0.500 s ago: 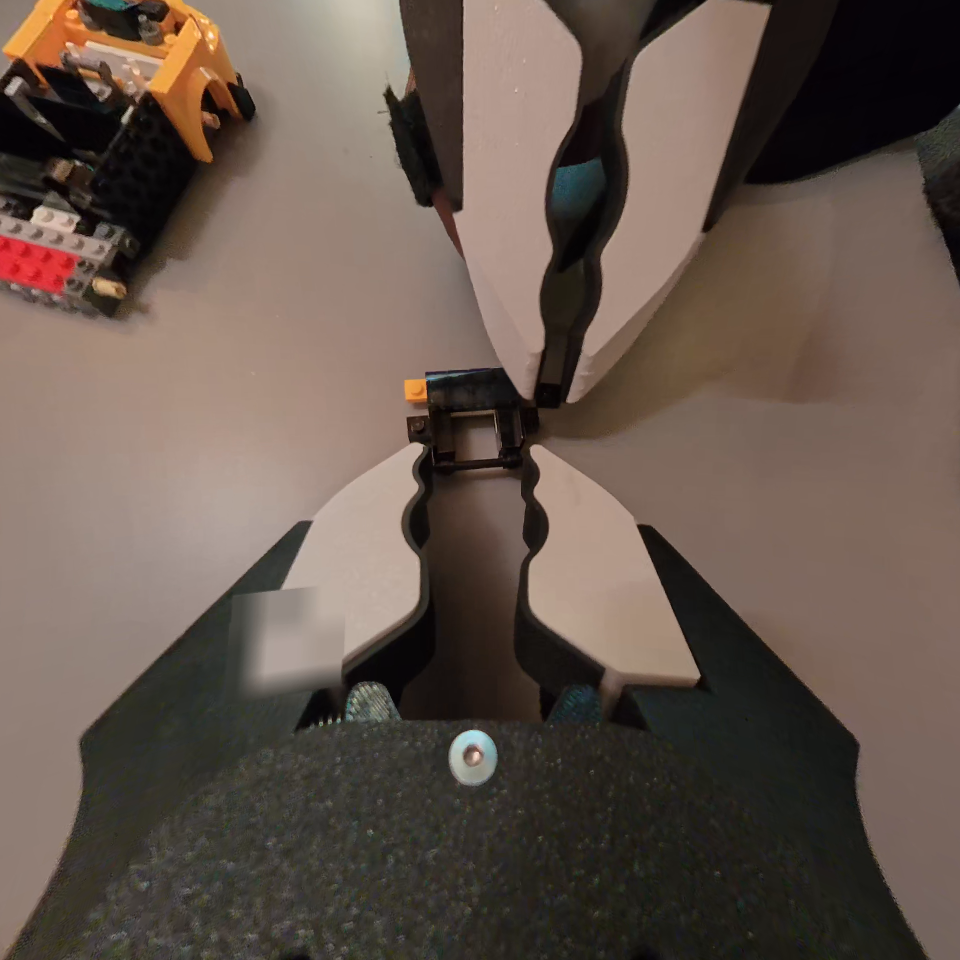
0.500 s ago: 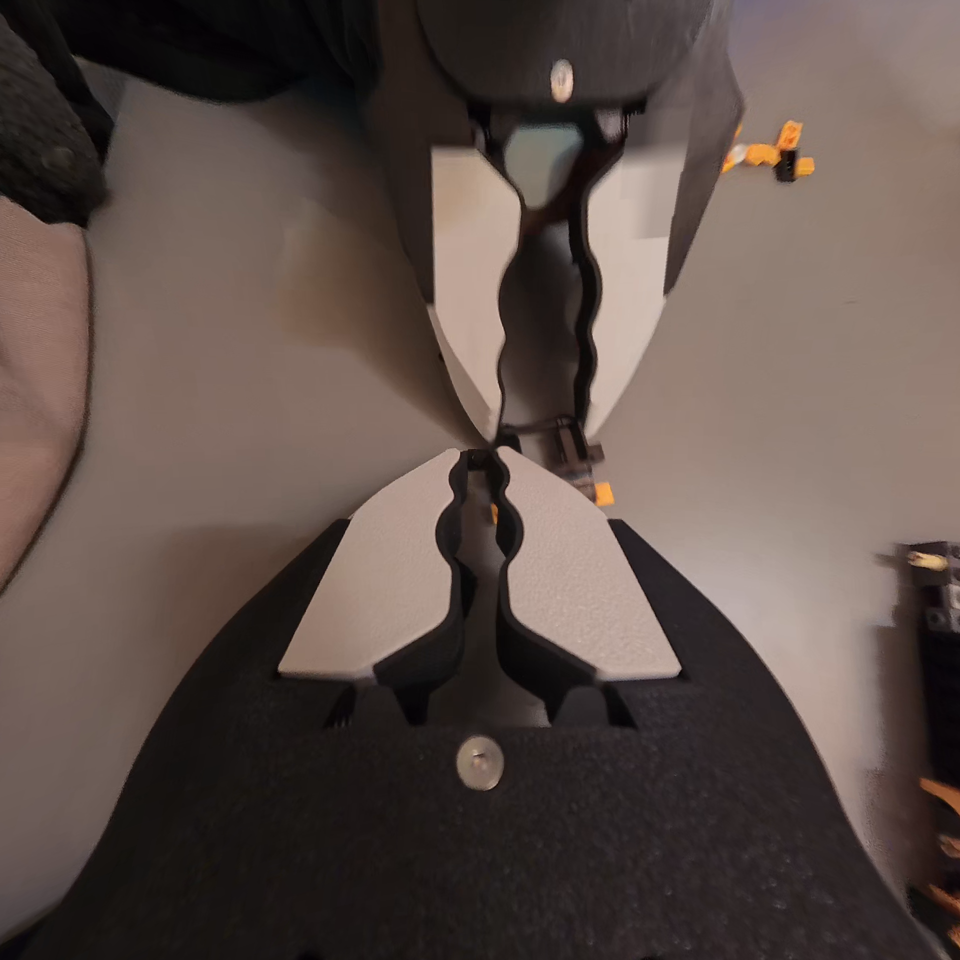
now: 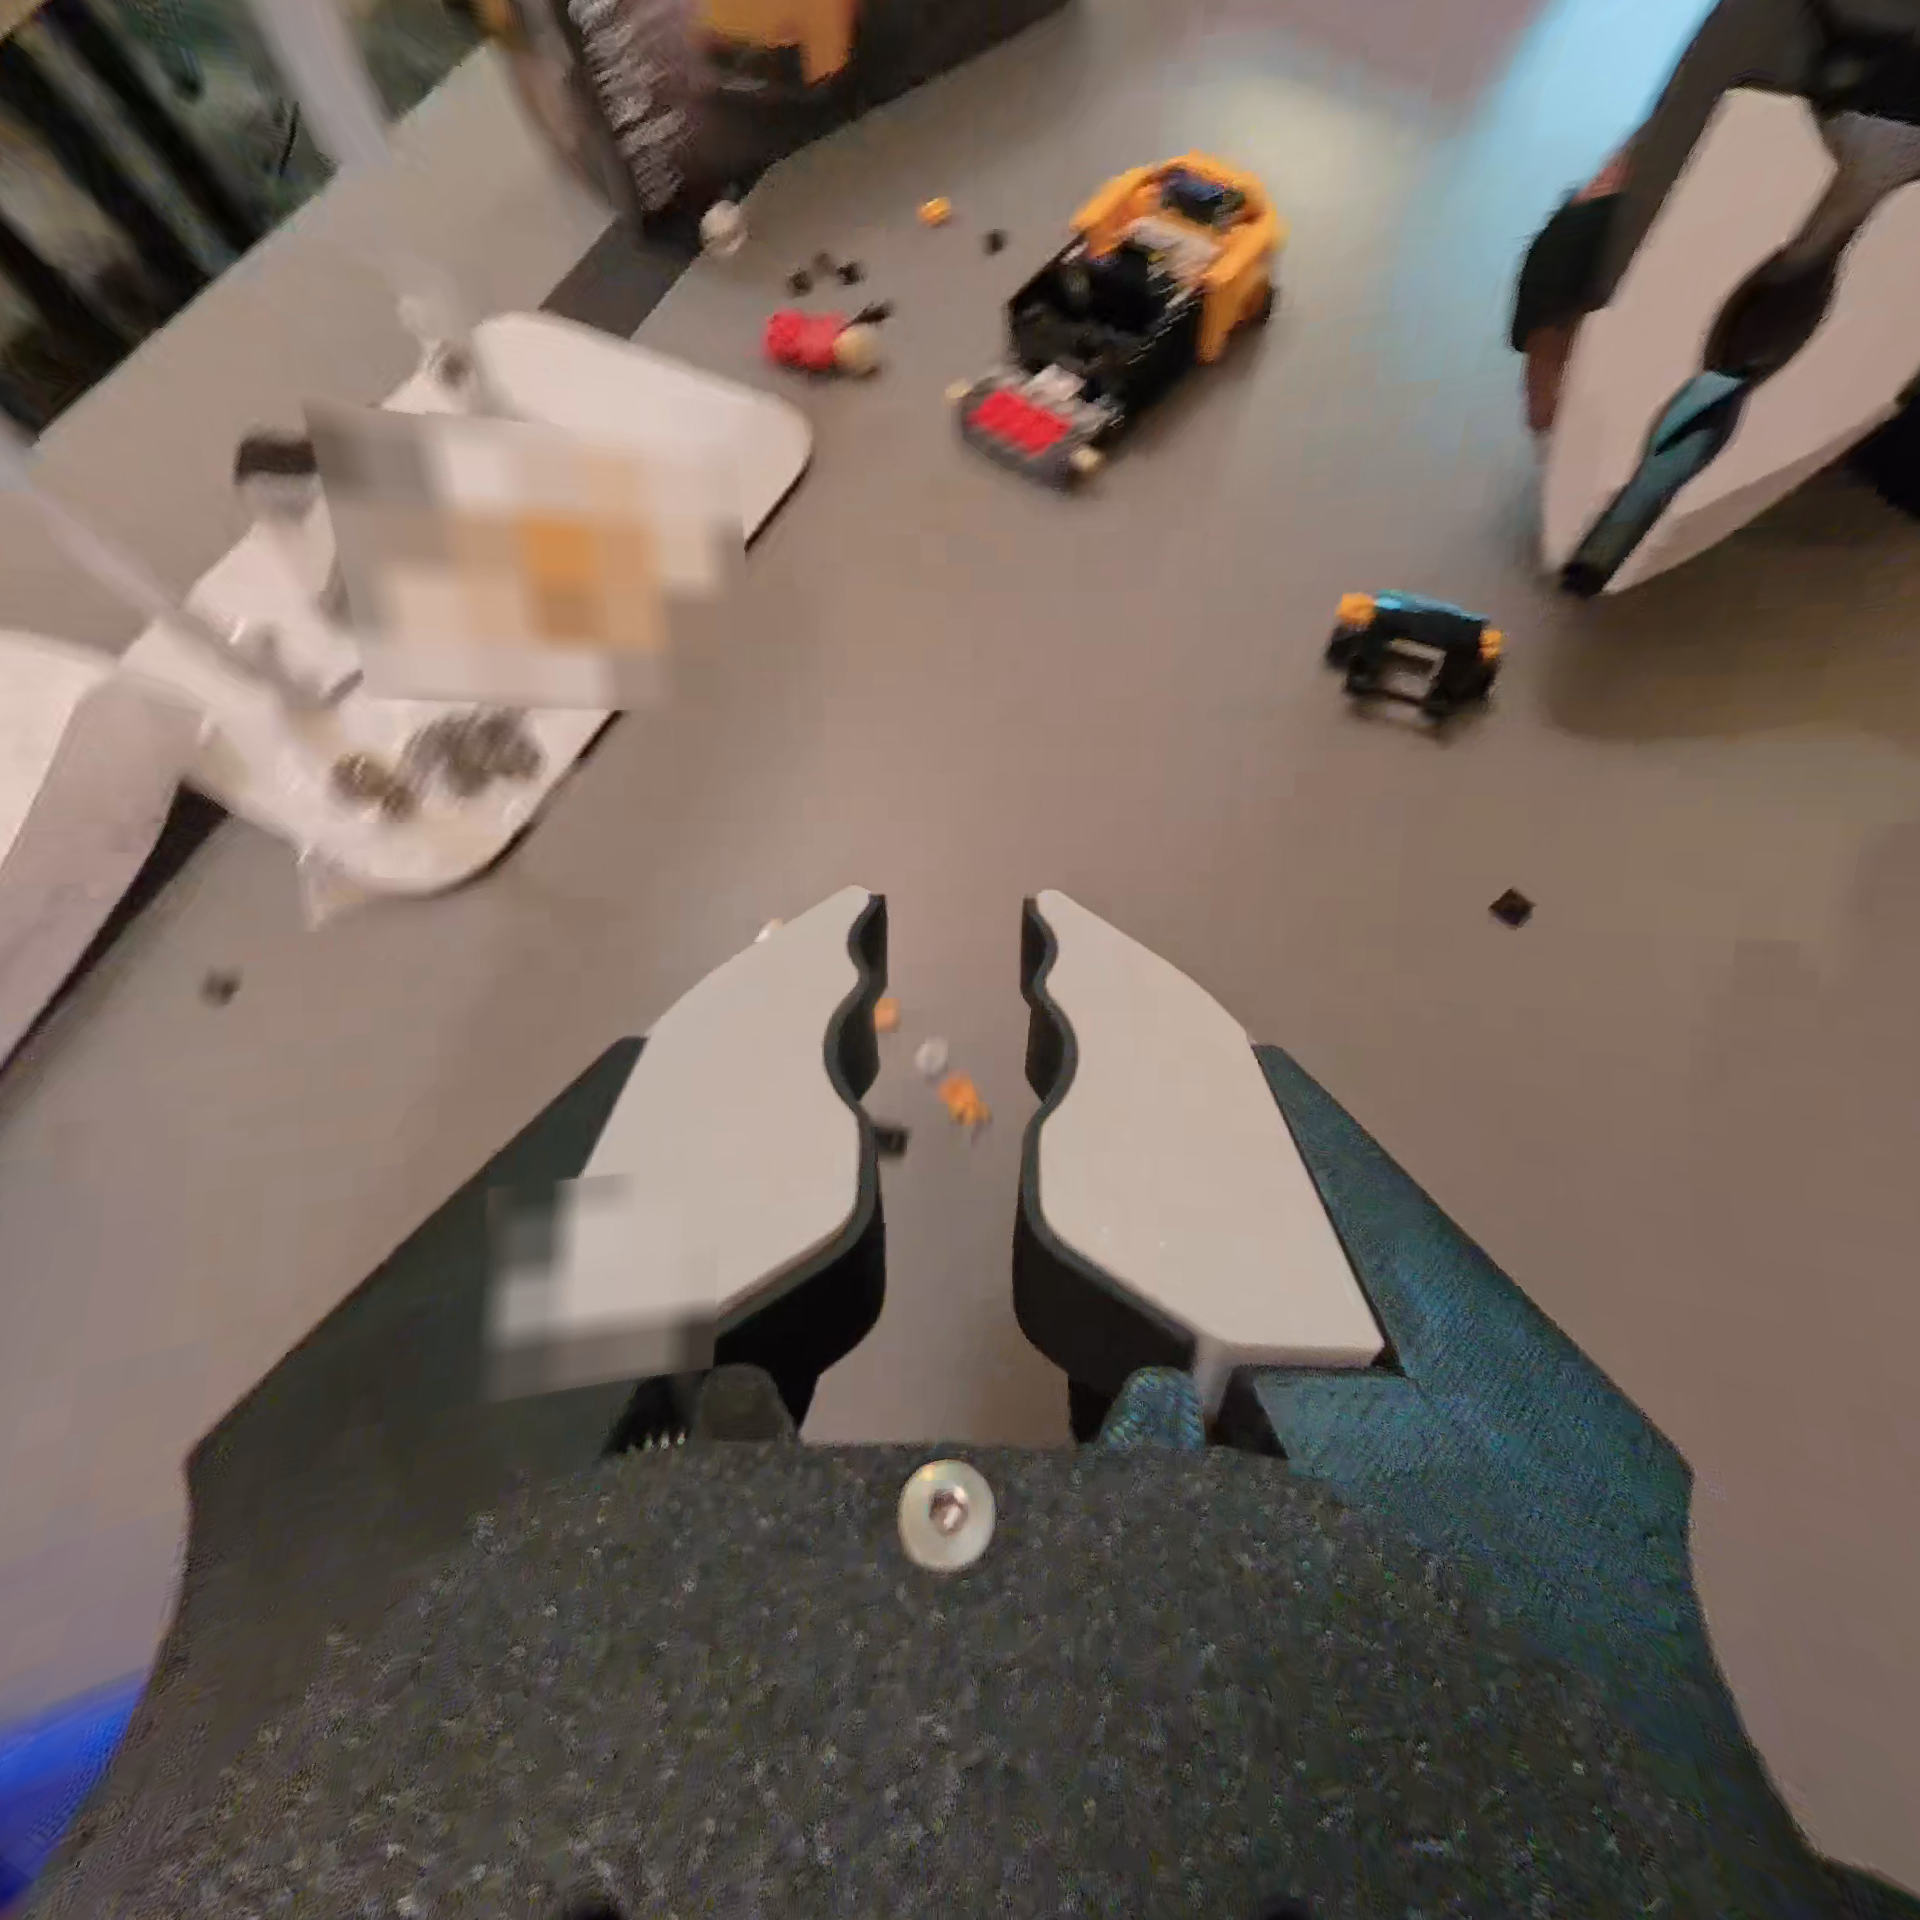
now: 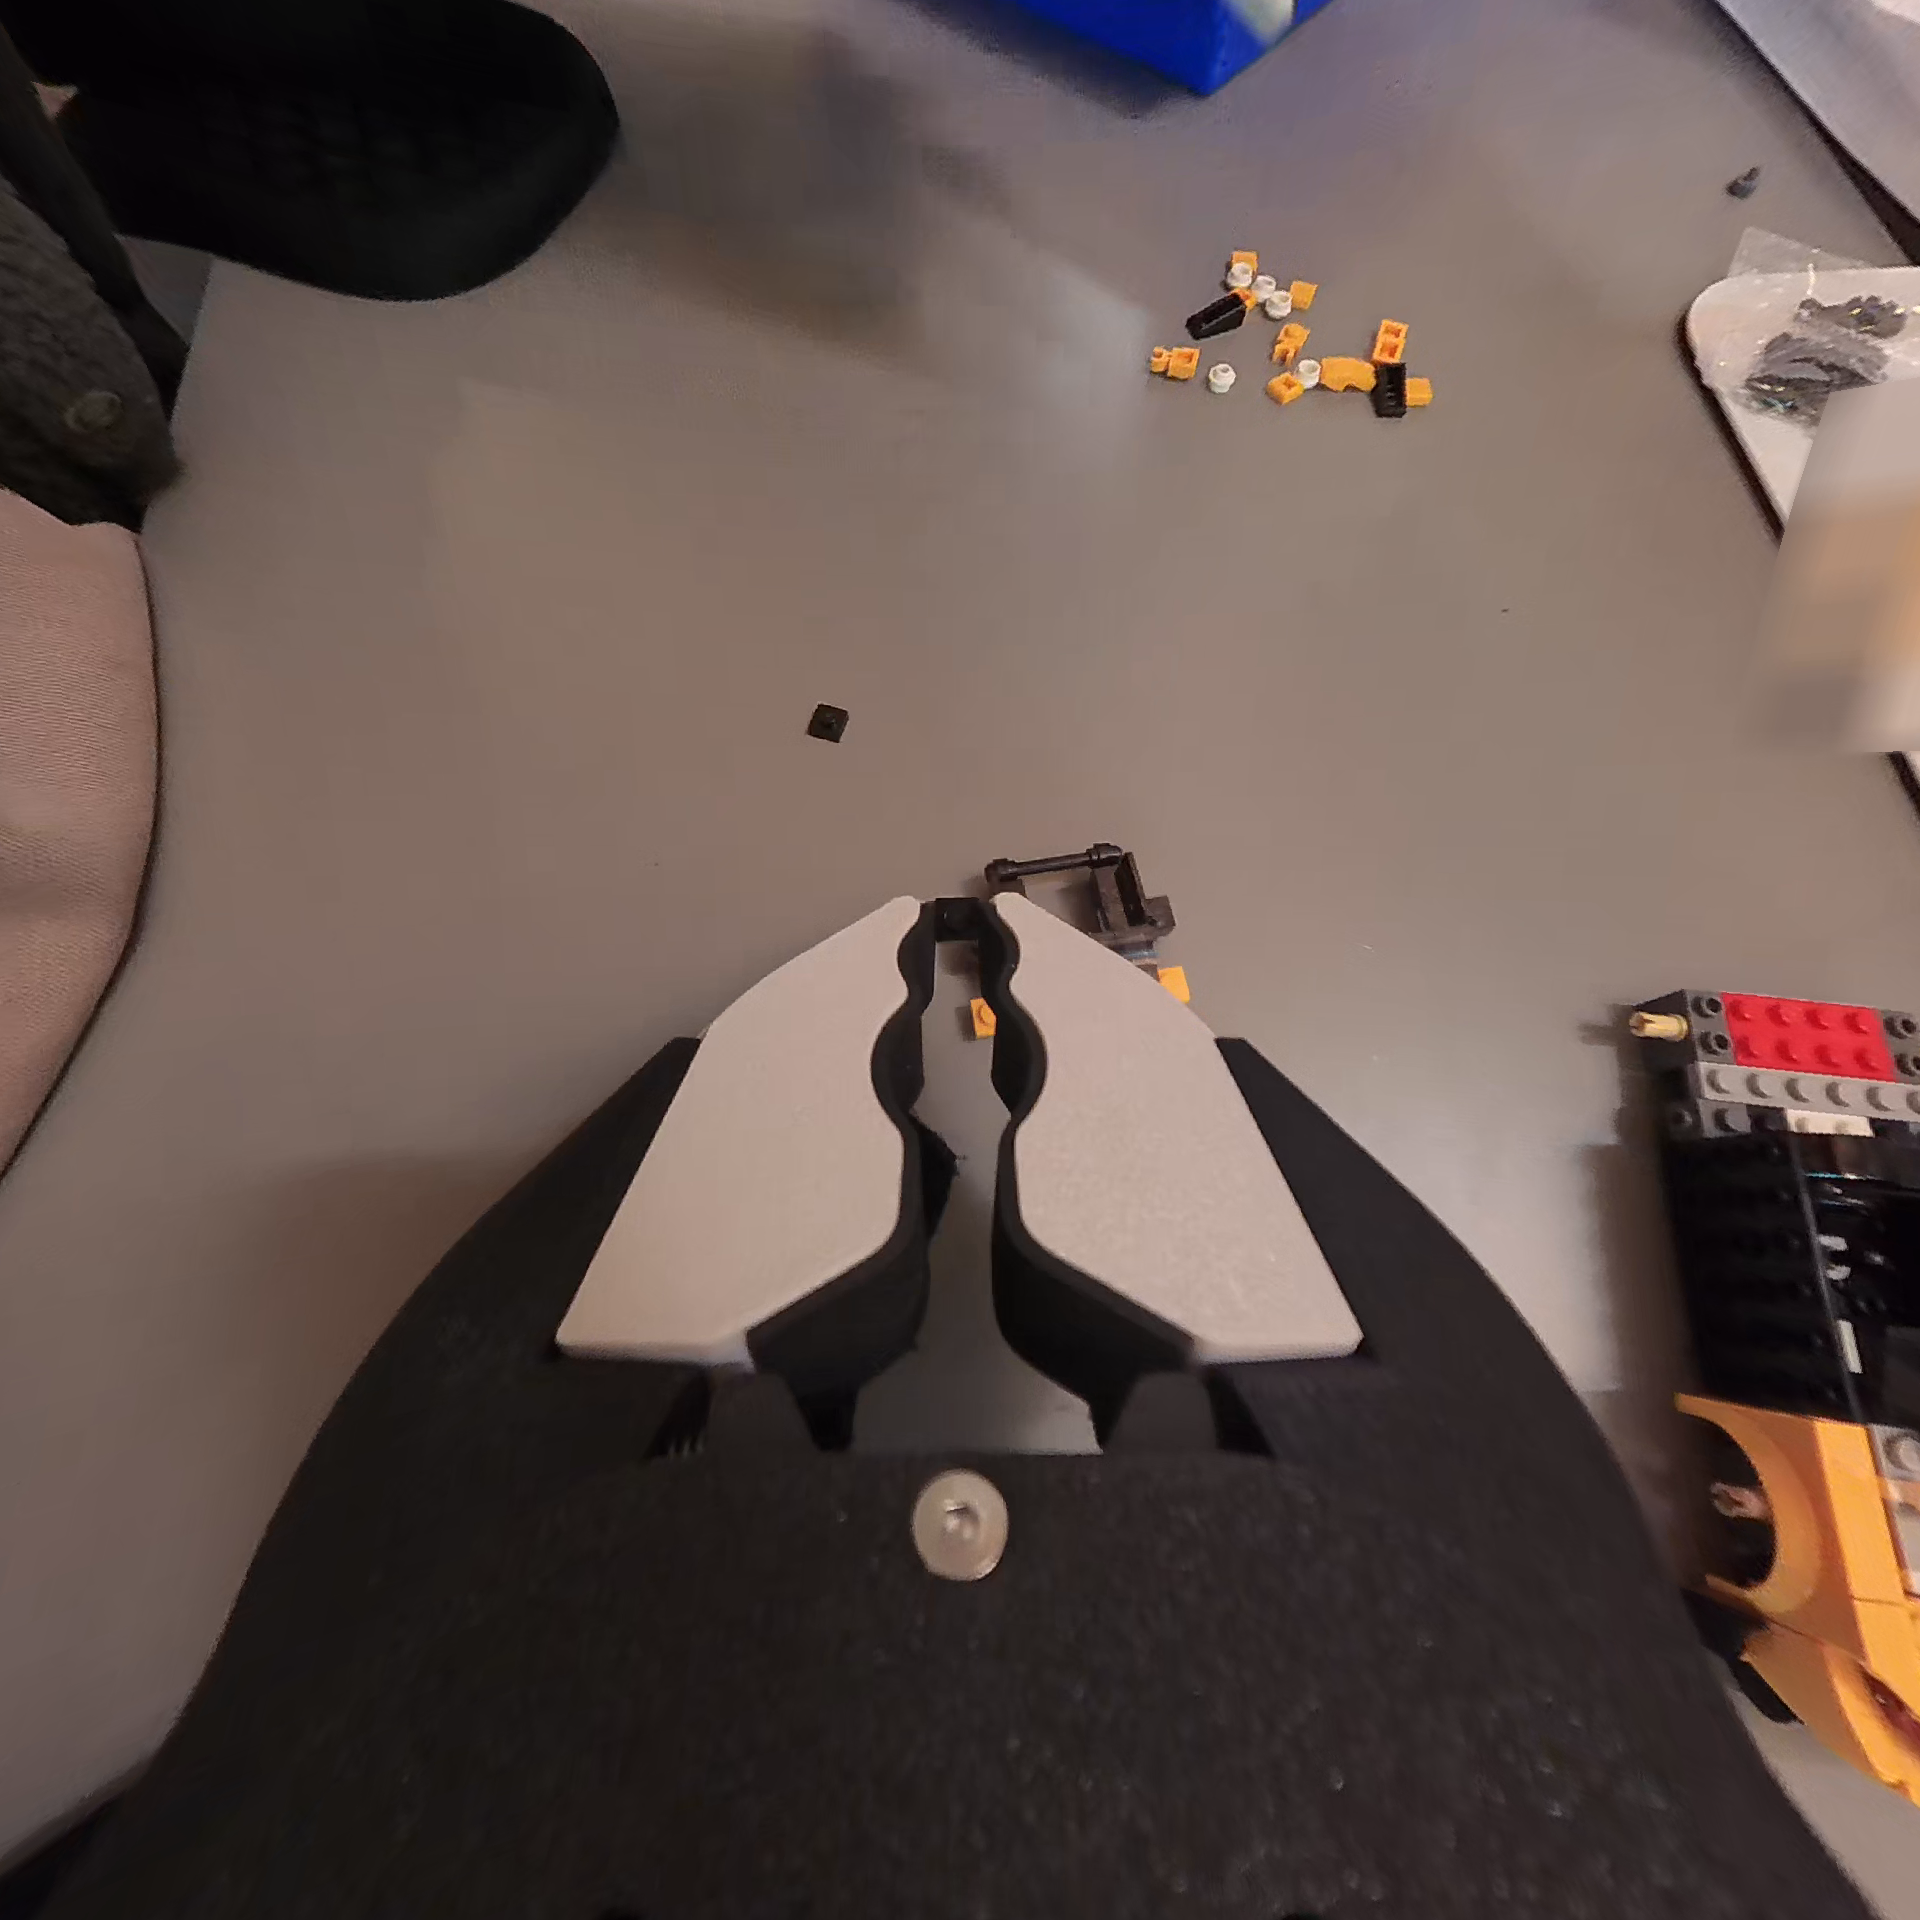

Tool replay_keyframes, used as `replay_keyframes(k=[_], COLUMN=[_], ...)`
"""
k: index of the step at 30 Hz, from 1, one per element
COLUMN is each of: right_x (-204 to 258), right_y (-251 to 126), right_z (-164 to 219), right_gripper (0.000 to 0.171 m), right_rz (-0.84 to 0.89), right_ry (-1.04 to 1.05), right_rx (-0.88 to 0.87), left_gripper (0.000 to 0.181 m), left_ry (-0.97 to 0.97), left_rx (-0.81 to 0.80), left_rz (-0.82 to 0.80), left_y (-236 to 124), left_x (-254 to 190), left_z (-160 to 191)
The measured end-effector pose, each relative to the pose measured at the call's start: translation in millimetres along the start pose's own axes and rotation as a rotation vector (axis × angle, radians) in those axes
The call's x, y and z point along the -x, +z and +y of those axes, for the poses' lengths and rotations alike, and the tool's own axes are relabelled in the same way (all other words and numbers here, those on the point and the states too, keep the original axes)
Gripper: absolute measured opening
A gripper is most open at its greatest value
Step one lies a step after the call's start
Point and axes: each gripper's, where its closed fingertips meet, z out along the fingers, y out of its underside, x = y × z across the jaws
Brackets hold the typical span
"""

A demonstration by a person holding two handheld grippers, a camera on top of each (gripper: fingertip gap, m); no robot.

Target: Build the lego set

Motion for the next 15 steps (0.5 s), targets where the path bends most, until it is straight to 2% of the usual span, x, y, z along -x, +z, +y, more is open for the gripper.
replay_keyframes(k=[5, 7, 15], right_x=[-2.0, -3.2, 2.9], right_y=[0.5, 1.0, 15.7], right_z=[2.5, 3.3, 18.0], right_gripper=[0.008, 0.008, 0.012], right_rz=[0.0, 0.003, -0.011], right_ry=[0.014, 0.02, 0.003], right_rx=[-0.002, -0.003, 0.09], left_gripper=[0.016, 0.0, 0.0], left_ry=[-0.038, -0.039, -0.101], left_rx=[0.113, 0.131, 0.069], left_rz=[-0.091, -0.108, -0.178], left_y=[-18.1, -22.4, -37.9], left_x=[25.0, 27.3, 34.7], left_z=[36.0, 42.4, 54.2])
